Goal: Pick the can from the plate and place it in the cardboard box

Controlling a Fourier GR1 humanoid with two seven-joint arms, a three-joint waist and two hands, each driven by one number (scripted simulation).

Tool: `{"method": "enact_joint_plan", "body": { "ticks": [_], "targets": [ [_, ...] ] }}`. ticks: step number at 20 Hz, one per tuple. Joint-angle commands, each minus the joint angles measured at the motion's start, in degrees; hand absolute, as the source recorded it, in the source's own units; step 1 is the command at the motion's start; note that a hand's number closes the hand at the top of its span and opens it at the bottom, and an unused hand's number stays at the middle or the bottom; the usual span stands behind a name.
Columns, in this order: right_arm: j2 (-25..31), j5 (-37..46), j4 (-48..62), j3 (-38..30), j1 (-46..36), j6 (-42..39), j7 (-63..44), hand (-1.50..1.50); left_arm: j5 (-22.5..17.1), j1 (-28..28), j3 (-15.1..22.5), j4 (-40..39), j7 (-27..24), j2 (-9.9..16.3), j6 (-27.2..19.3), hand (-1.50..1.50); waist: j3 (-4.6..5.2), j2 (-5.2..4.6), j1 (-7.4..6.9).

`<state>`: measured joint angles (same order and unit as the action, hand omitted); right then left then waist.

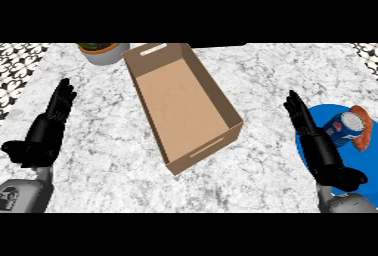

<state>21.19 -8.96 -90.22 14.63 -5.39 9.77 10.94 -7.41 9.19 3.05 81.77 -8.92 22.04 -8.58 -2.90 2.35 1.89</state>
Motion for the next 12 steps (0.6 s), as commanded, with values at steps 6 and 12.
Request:
{"method": "enact_joint_plan", "body": {
  "ticks": [6, 12],
  "targets": [
    [9.71, -20.43, 2.66, -20.11, -17.16, -14.58, -2.24, -1.5, 5.31, -3.95, 1.44, -2.39, 6.65, 2.19, -2.91, 0.0, 2.73, -2.76, -3.37],
    [10.45, -12.07, 18.37, -25.99, -10.91, -4.49, 1.24, -1.5, 5.33, -5.01, 3.77, 0.18, 11.17, -0.86, -3.5, 0.0, 2.77, -2.55, -2.17]
  ]
}}
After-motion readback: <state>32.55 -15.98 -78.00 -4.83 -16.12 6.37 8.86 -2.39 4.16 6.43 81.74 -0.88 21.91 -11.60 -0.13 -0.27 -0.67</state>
